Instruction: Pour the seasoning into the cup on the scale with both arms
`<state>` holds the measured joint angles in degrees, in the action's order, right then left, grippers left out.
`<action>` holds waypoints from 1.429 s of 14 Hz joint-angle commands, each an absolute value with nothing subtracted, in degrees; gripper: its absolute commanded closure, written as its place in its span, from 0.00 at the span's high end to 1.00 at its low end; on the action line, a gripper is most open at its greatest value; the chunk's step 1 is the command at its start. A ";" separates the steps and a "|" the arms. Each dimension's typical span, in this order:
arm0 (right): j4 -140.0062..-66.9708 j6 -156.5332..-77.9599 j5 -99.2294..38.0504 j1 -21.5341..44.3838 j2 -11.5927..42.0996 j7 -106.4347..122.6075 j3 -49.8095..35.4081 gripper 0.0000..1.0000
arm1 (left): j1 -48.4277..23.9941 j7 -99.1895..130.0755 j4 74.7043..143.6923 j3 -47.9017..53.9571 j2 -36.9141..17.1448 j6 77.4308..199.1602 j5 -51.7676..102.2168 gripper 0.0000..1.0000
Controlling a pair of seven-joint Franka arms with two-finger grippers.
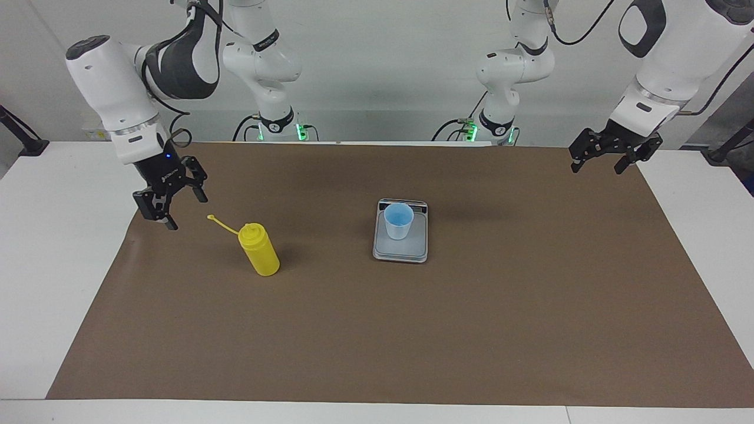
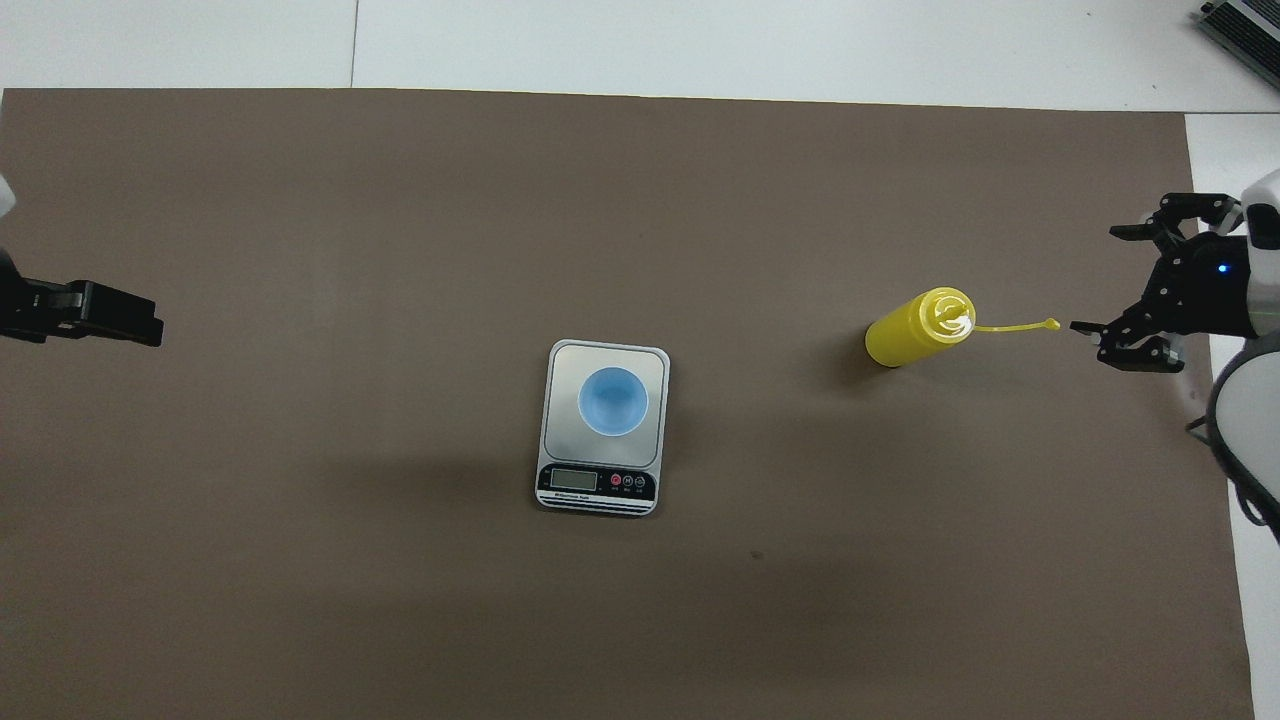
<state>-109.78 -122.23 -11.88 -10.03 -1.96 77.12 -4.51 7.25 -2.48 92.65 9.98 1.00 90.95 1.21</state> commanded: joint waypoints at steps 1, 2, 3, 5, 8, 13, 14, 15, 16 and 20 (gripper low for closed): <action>-105.31 -117.00 -5.04 -6.00 -1.58 58.87 -4.75 1.00 | 8.17 -3.25 94.04 10.28 2.37 90.70 1.85 1.00; -103.90 -116.20 -3.44 -4.32 -1.58 53.14 -4.75 1.00 | 8.17 -3.25 94.04 10.28 2.37 90.70 1.85 1.00; -103.19 -115.41 -3.08 -2.91 -1.50 47.78 -4.75 1.00 | 8.17 -3.25 94.04 10.37 2.37 90.70 1.85 1.00; -101.17 -113.48 -2.20 -0.10 -1.15 34.70 -4.75 1.00 | 8.17 -3.25 94.04 10.28 2.37 90.70 1.85 1.00; -96.96 -109.18 3.67 5.08 -0.01 11.33 -4.75 1.00 | 8.17 -3.25 94.04 10.28 2.37 90.70 1.85 1.00; -88.08 -97.23 2.99 4.66 2.98 -7.25 -4.83 1.00 | 8.17 -3.25 94.04 10.28 2.37 90.70 1.85 1.00; -88.07 -95.73 2.90 4.66 2.99 -10.60 -4.83 1.00 | 8.17 -3.25 94.04 10.28 2.37 90.70 1.85 1.00; -88.07 -94.58 2.73 4.57 2.99 -13.68 -4.75 1.00 | 8.17 -3.25 94.04 10.28 2.37 90.70 1.85 1.00; -88.24 -94.31 2.72 4.57 2.99 -15.89 -4.75 1.00 | 8.17 -3.16 94.04 10.28 2.37 90.70 1.85 1.00; -89.20 -93.16 -0.78 3.00 2.55 -16.88 -4.39 1.00 | 8.17 -3.25 94.04 10.28 2.37 90.70 1.85 1.00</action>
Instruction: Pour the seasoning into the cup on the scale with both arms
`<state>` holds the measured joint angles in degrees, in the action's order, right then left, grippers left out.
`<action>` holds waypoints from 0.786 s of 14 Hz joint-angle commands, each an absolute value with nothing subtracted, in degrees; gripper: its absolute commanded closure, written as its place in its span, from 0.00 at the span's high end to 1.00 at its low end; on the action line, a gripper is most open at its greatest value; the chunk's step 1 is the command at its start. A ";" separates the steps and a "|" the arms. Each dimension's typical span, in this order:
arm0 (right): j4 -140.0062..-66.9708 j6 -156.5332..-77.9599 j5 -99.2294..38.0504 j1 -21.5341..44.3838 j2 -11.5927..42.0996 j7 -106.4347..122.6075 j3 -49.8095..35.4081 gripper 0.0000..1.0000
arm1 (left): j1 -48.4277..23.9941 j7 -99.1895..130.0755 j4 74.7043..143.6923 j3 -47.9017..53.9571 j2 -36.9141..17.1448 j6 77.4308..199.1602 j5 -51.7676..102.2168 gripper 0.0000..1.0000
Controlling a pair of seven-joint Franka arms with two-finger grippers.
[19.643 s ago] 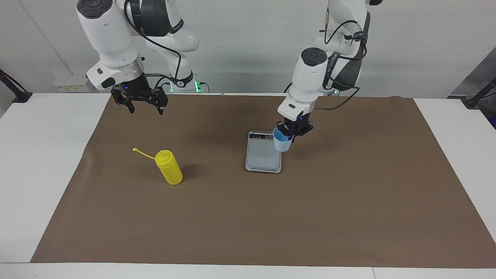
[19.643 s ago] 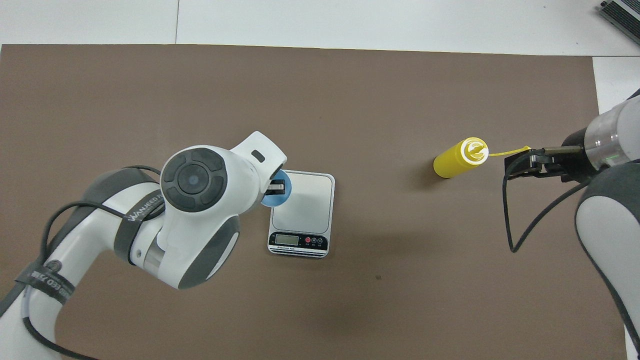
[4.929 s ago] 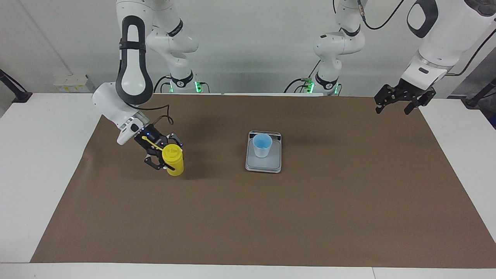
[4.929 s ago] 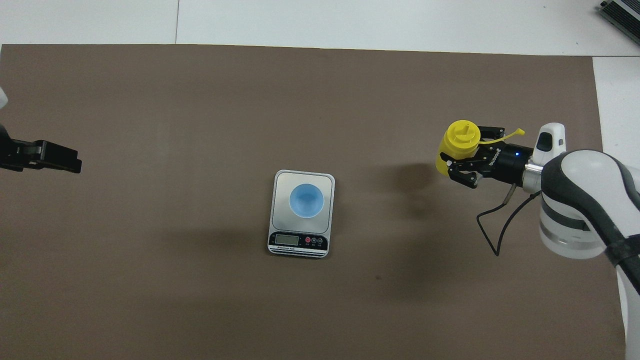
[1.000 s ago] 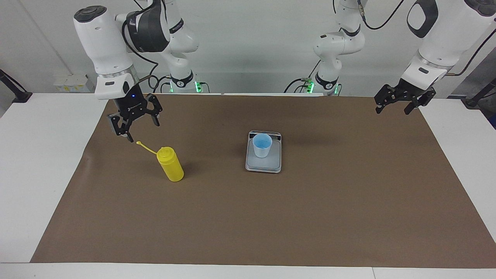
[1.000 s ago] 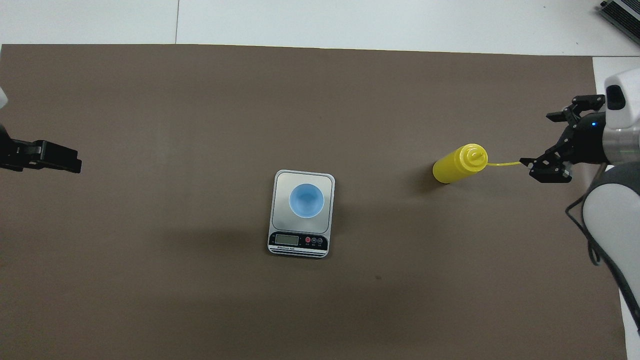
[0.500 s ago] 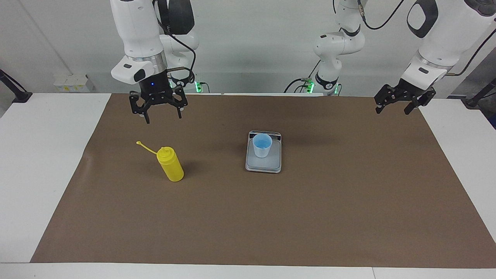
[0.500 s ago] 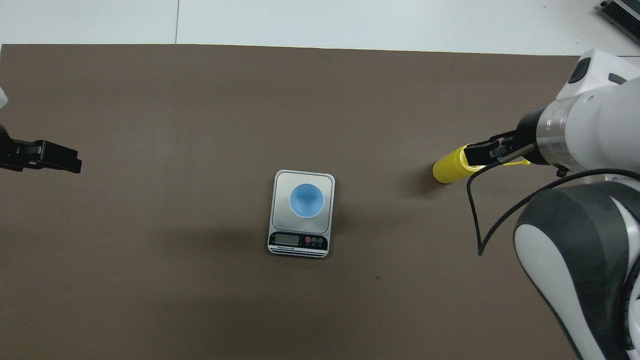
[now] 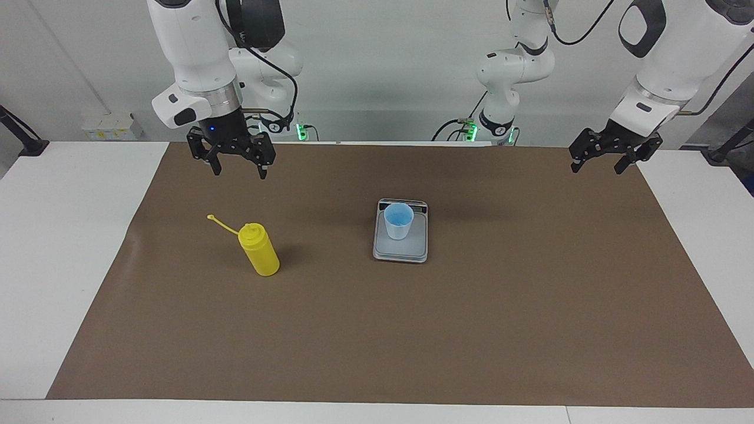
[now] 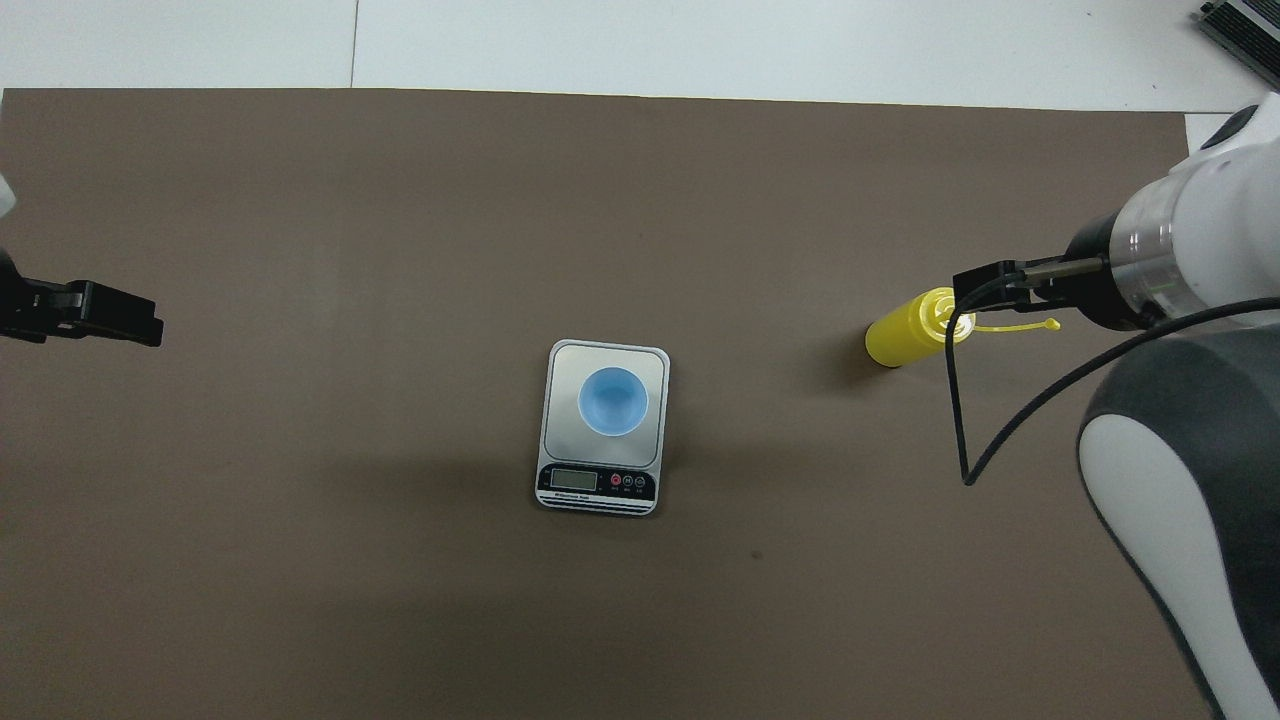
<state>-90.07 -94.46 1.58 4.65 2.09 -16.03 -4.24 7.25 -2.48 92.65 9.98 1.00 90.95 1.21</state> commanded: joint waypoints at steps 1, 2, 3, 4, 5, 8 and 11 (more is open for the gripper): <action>-89.47 -93.16 -1.66 2.55 2.46 -16.79 -4.39 1.00 | 8.17 -3.16 94.04 10.28 2.37 90.70 1.85 1.00; -89.65 -93.16 -2.10 2.03 2.37 -16.70 -4.39 1.00 | 8.17 -3.25 94.04 10.28 2.37 90.70 1.85 1.00; -90.00 -92.99 -2.11 1.85 2.20 -16.61 -4.39 1.00 | 8.17 -3.25 94.04 10.28 2.37 90.70 1.85 1.00; -90.61 -92.99 -2.11 1.93 1.94 -16.44 -4.31 1.00 | 8.17 -3.25 94.04 10.28 2.46 90.70 1.85 1.00; -91.31 -92.99 -2.02 1.85 1.59 -16.26 -4.31 1.00 | 8.17 -3.25 94.04 10.28 2.37 90.70 1.85 1.00; -92.02 -92.99 -2.02 0.70 1.23 -16.26 -4.31 1.00 | 8.17 -3.25 94.04 10.28 2.37 90.70 1.85 1.00; -92.02 -92.99 -2.02 0.62 1.23 -16.26 -4.22 1.00 | 8.17 -3.25 94.04 10.37 2.37 90.70 1.85 1.00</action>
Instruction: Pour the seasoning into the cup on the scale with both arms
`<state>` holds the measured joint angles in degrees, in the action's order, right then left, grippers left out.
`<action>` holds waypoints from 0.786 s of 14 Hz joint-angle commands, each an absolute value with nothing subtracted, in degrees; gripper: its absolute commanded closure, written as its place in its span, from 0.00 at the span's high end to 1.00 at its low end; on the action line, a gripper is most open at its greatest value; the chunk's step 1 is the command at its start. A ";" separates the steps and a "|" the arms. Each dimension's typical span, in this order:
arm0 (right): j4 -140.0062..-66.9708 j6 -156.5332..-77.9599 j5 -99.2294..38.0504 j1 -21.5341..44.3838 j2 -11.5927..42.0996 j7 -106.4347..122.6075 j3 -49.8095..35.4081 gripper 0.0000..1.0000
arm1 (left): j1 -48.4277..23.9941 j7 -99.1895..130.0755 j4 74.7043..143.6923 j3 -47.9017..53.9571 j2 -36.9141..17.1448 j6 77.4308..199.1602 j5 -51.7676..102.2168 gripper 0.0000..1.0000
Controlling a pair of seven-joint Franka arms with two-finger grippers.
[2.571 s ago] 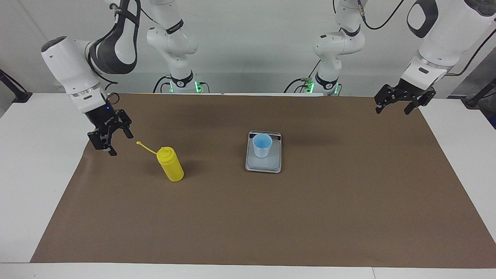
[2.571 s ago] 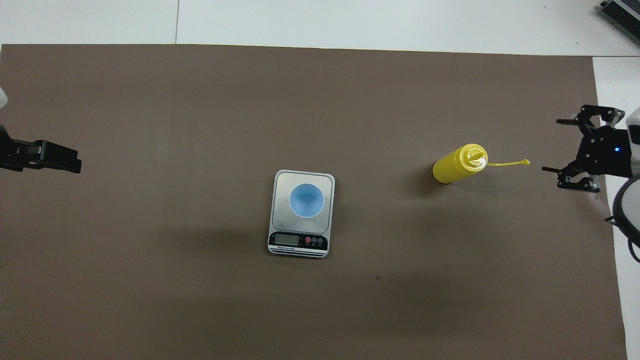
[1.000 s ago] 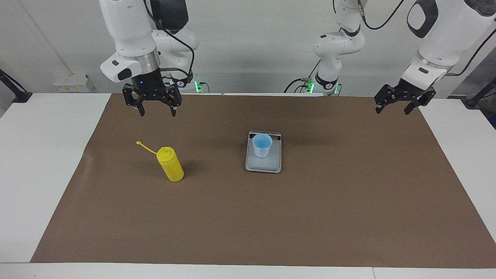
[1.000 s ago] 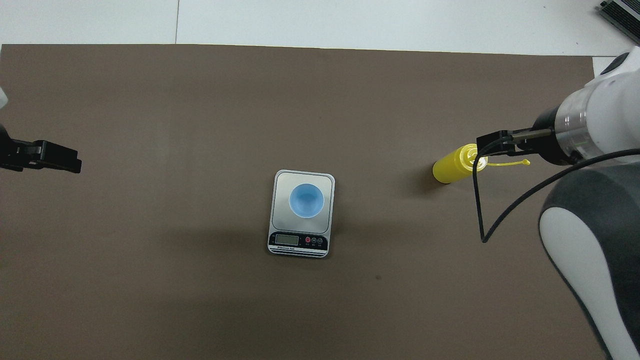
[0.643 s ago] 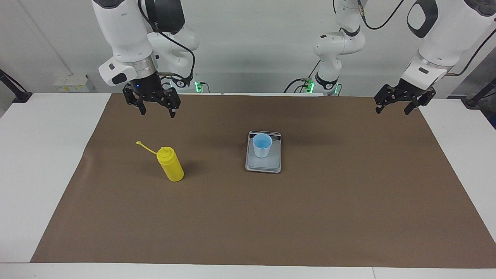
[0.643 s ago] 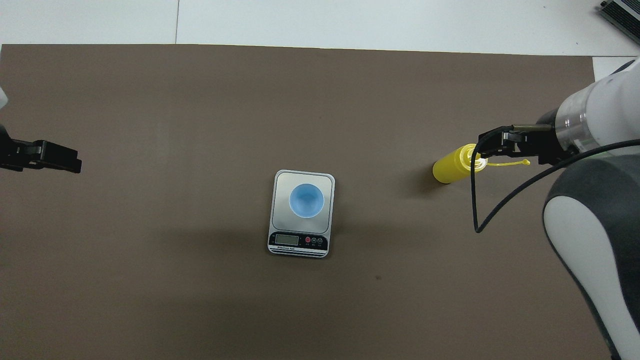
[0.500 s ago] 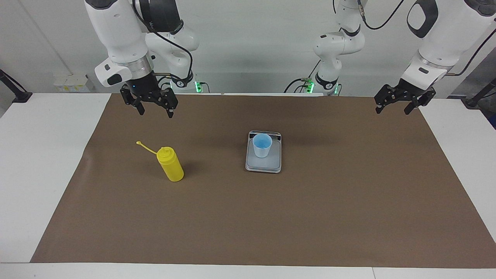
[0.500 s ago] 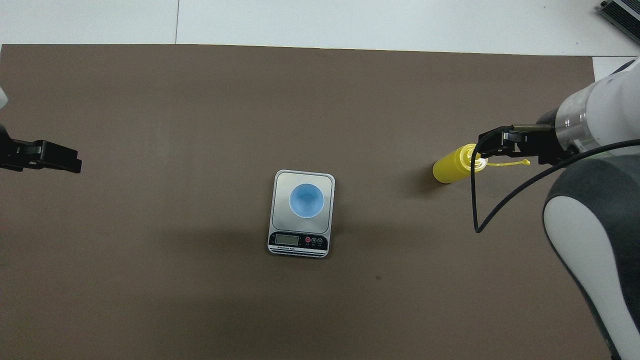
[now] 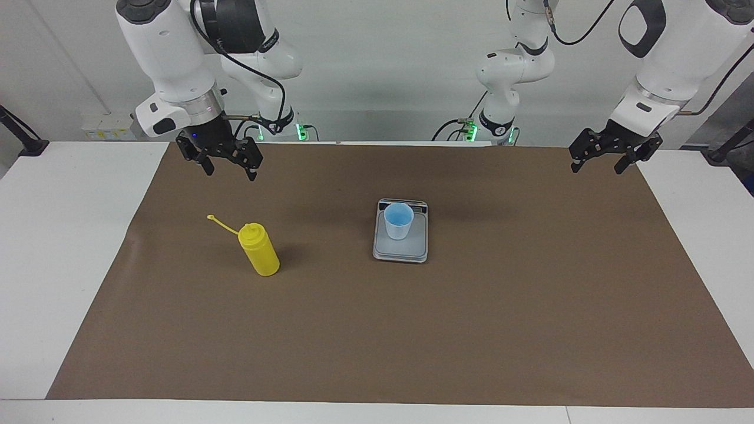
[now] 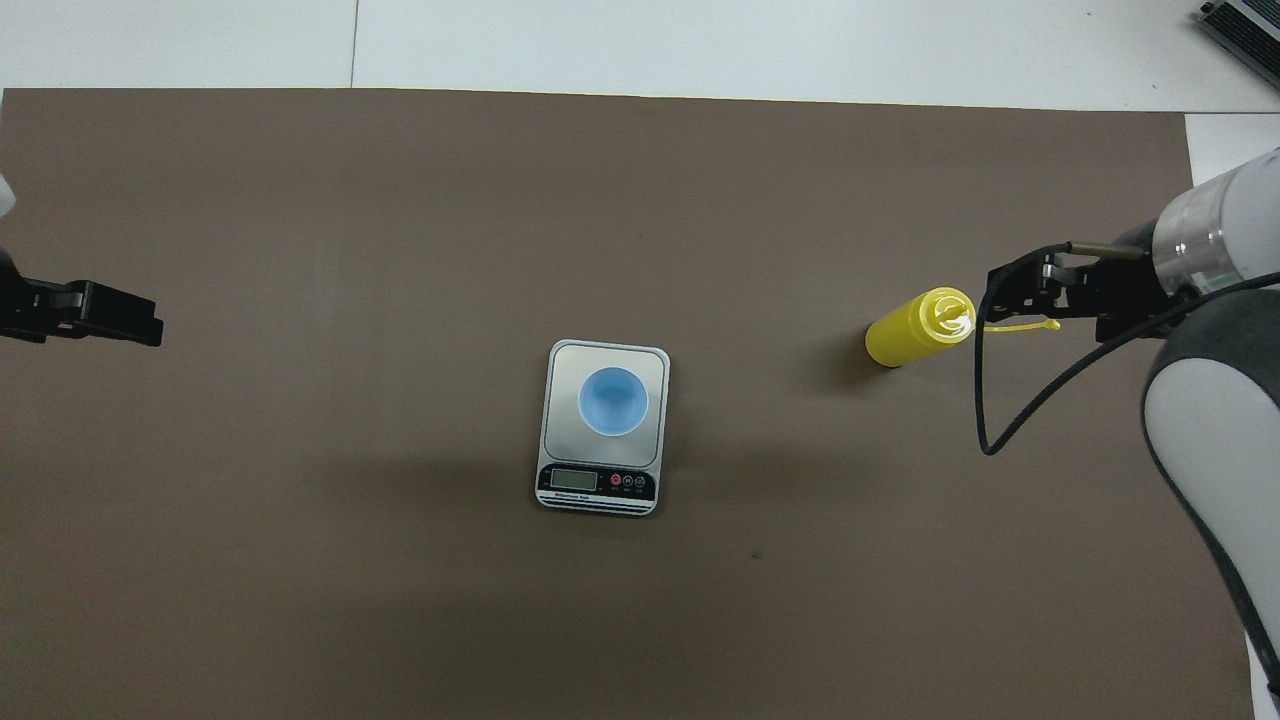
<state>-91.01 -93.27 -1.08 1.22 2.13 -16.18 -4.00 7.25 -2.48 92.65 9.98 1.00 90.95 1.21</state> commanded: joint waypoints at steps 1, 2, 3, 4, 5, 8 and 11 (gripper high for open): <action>-92.02 -92.99 -2.02 0.70 1.23 -16.26 -4.22 1.00 | 8.17 -3.25 94.04 10.37 2.37 90.70 1.85 1.00; -92.20 -92.99 -2.02 0.70 1.14 -16.17 -4.22 1.00 | 8.17 -3.25 94.04 10.28 2.37 90.70 1.85 1.00; -92.63 -92.99 -2.02 0.70 1.06 -16.08 -4.22 1.00 | 8.17 -3.25 94.04 10.28 2.37 90.70 1.85 1.00; -93.16 -92.99 -2.02 0.70 0.62 -15.91 -4.31 1.00 | 8.17 -3.25 94.04 10.28 2.37 90.70 1.85 1.00; -93.95 -92.99 -2.02 0.79 0.35 -15.21 -4.22 1.00 | 8.17 -3.25 94.04 10.28 2.37 90.70 1.85 1.00; -94.39 -93.95 -1.76 0.79 0.09 -12.14 -4.22 1.00 | 8.17 -3.25 94.04 10.28 2.37 90.70 1.85 1.00; -94.48 -93.95 -1.32 0.97 0.09 -11.95 -4.22 1.00 | 8.17 -3.25 94.04 10.28 2.37 90.70 1.85 1.00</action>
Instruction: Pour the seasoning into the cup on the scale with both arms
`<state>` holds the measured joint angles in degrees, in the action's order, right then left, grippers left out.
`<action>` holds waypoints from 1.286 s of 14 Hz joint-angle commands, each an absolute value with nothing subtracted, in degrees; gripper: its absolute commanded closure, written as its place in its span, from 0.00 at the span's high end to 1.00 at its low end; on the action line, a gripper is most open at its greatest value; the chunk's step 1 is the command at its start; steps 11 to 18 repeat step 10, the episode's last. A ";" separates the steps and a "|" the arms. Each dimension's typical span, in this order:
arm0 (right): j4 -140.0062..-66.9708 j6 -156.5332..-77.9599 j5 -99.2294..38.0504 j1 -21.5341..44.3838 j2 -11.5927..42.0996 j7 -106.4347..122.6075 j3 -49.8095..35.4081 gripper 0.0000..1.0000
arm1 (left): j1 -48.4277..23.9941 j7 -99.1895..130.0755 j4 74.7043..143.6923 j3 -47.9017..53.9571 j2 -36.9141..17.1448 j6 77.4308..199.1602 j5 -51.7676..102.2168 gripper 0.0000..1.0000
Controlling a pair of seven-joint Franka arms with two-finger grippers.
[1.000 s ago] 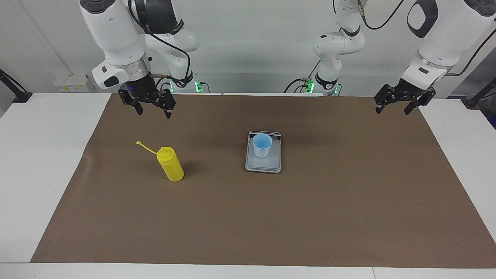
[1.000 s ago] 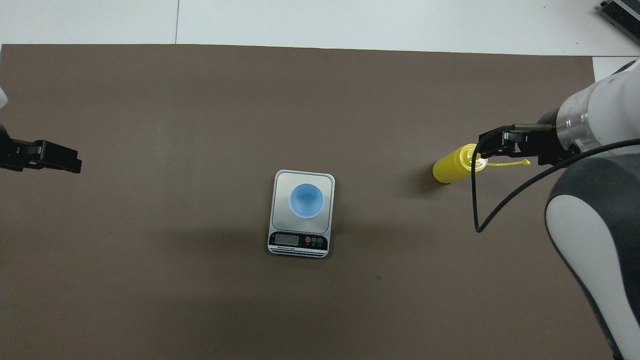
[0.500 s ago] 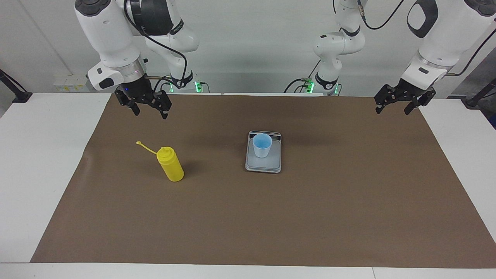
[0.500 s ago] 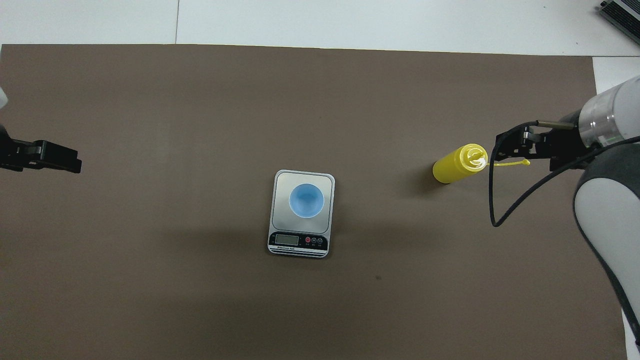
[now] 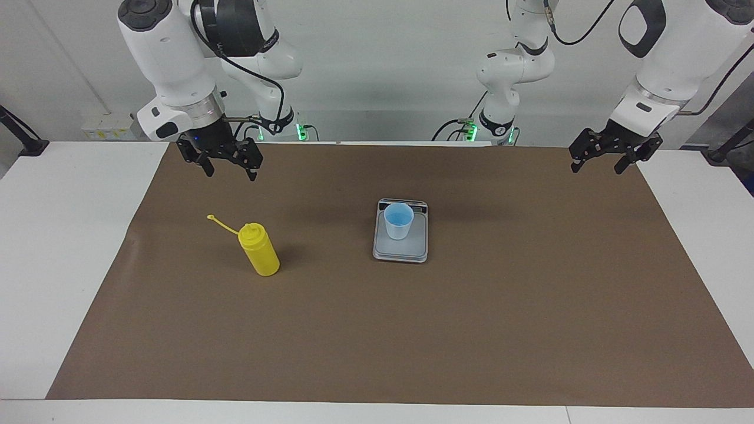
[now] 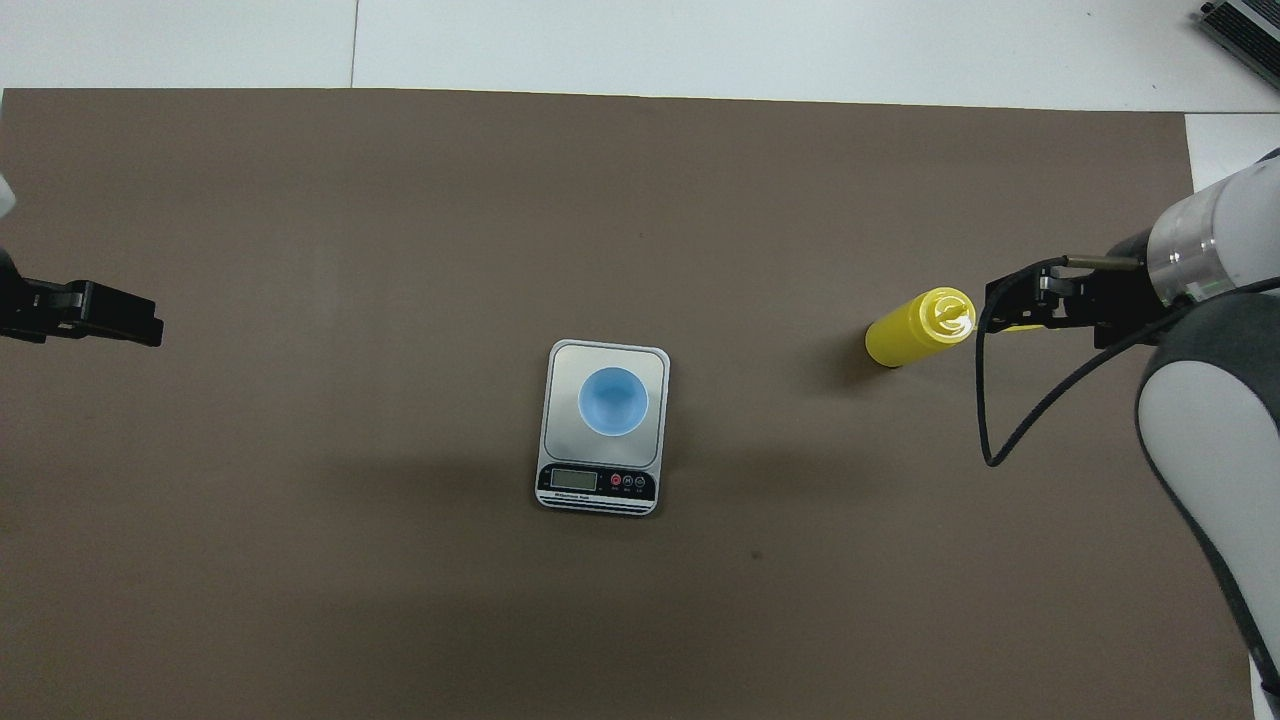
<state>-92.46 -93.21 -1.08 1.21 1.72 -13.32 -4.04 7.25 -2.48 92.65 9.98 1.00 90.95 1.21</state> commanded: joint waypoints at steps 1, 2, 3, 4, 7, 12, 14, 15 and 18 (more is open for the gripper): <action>-94.48 -93.96 -1.23 1.14 0.09 -11.95 -4.22 1.00 | 8.17 -3.25 94.04 10.28 2.37 90.70 1.85 1.00; -94.48 -94.04 -1.06 1.23 0.09 -11.95 -4.22 1.00 | 8.17 -3.25 94.04 10.28 2.37 90.70 1.85 1.00; -94.48 -94.04 -0.79 1.23 0.09 -11.87 -4.22 1.00 | 8.17 -3.25 94.04 10.28 2.37 90.70 1.85 1.00; -94.48 -94.04 -0.62 1.23 0.09 -11.87 -4.22 1.00 | 8.17 -3.25 94.04 10.28 2.46 90.70 1.93 1.00; -94.48 -94.04 0.96 1.49 0.09 -11.87 -4.22 1.00 | 8.17 -3.25 94.04 10.37 2.37 90.70 1.85 1.00; -94.48 -94.04 0.97 1.49 0.09 -11.87 -4.22 1.00 | 8.17 -3.25 94.04 10.28 2.37 90.70 1.85 1.00; -94.48 -94.04 0.97 1.49 0.09 -11.87 -4.22 1.00 | 8.17 -3.25 94.04 10.28 2.37 90.70 1.85 1.00; -94.48 -94.04 0.97 1.49 0.09 -11.87 -4.22 1.00 | 8.17 -3.25 94.04 10.28 2.37 90.70 1.85 1.00; -94.48 -94.04 0.97 1.49 0.09 -11.87 -4.22 1.00 | 8.17 -3.25 94.04 10.28 2.37 90.70 1.85 1.00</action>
